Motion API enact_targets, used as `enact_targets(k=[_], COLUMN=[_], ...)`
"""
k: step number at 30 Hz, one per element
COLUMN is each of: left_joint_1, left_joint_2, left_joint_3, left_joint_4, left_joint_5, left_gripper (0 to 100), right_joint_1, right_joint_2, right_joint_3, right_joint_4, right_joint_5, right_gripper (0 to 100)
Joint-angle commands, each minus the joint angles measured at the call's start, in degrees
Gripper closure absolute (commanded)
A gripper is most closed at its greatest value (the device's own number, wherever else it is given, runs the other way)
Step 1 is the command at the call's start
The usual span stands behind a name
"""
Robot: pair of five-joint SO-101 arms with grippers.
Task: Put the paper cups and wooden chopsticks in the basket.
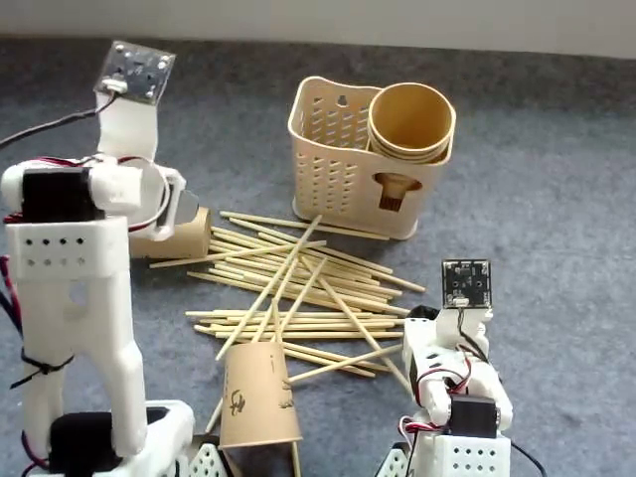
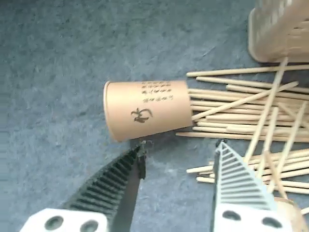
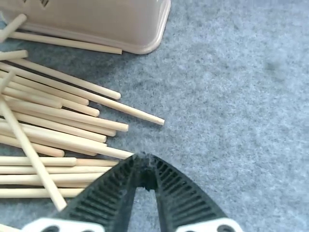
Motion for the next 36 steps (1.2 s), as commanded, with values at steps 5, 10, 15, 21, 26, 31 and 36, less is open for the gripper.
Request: enact_targets(k=[5,10,15,21,26,31,36], left_joint_1=[-13.0,-15.7,-17.8,-18.0,-18.2,-18.7,-17.4], left_joint_2=[-1.5,-1.4,0.9,15.0,25.5,33.2,38.5], left_joint_3=[9.4,12.6,13.3,5.4,-3.4,-8.6,-10.5], left_joint_4=[-8.4,-9.5,-9.4,-8.4,-4.5,-4.1,-4.1], left_joint_5=[-11.8,-17.8,-18.6,-21.2,-25.1,-29.3,-32.6], left_gripper=[76,76,76,76,76,76,76], right_joint_1=[0.7,0.7,0.7,0.7,0.7,0.7,0.7], right_joint_2=[-0.6,-0.6,-0.6,-0.6,-0.6,-0.6,-0.6], right_joint_3=[6.1,6.1,6.1,6.1,6.1,6.1,6.1], right_joint_4=[-0.8,-0.8,-0.8,-0.8,-0.8,-0.8,-0.8], right_joint_5=[0.8,0.8,0.8,0.8,0.8,0.8,0.8], right_gripper=[99.3,99.3,99.3,99.3,99.3,99.3,99.3])
